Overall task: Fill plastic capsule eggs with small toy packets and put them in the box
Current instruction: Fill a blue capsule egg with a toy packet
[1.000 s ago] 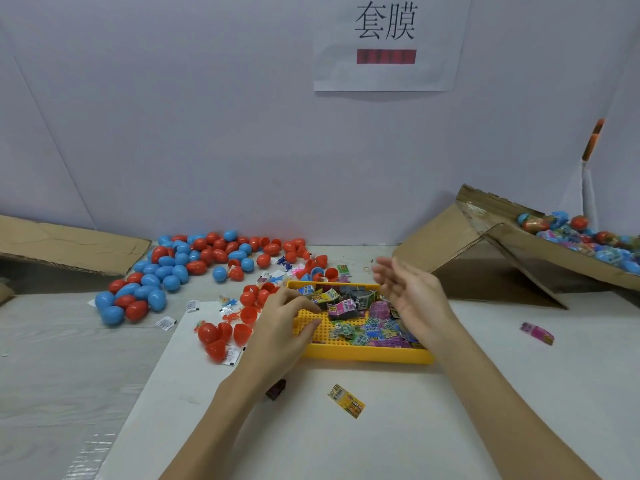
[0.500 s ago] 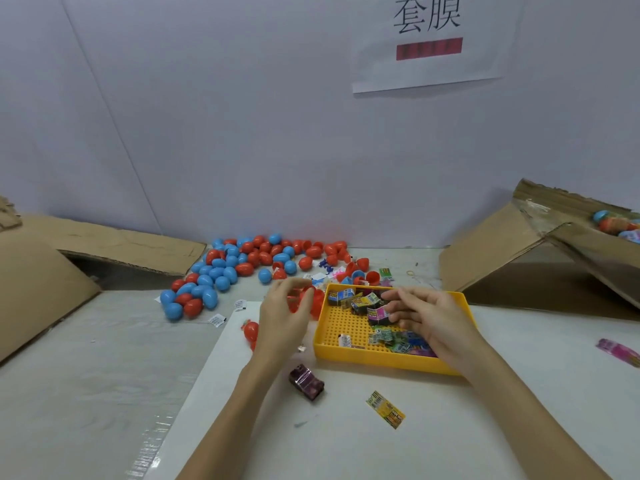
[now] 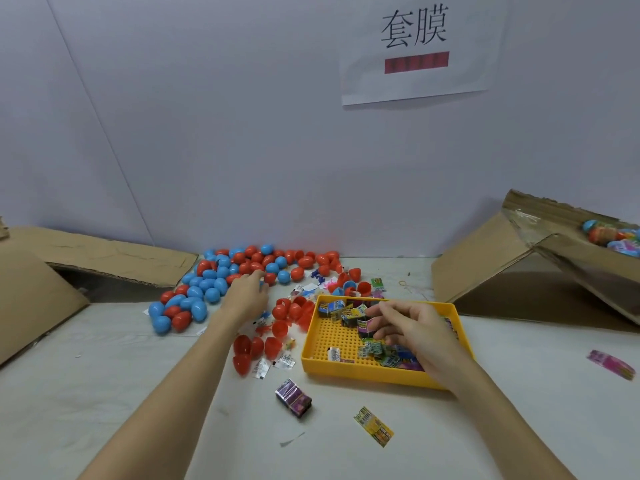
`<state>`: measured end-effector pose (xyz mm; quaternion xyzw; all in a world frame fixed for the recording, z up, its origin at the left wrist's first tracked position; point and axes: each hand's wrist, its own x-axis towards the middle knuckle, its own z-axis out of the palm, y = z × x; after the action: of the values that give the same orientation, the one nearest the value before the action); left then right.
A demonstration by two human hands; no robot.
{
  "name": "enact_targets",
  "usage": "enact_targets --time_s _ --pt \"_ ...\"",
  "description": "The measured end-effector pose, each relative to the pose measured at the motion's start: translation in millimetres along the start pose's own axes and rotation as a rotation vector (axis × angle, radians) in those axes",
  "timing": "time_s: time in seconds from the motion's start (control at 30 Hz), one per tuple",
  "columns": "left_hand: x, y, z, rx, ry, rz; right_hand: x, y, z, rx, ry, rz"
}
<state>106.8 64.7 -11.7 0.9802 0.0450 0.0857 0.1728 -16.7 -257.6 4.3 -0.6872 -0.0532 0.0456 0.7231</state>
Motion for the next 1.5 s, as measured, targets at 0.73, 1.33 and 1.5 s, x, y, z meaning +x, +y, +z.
enact_targets --time_s 0.73,1.33,1.5 --pt "-154 120 -1 -0.683 0.026 0.476 -8 -4 5 -0.073 -0.017 -0.094" --pt "-158 114 6 -0.726 0.119 0.490 -5 2 10 -0.302 0.003 -0.210" --pt "-157 115 7 -0.738 0.082 0.430 -6 6 10 -0.347 0.033 -0.274"
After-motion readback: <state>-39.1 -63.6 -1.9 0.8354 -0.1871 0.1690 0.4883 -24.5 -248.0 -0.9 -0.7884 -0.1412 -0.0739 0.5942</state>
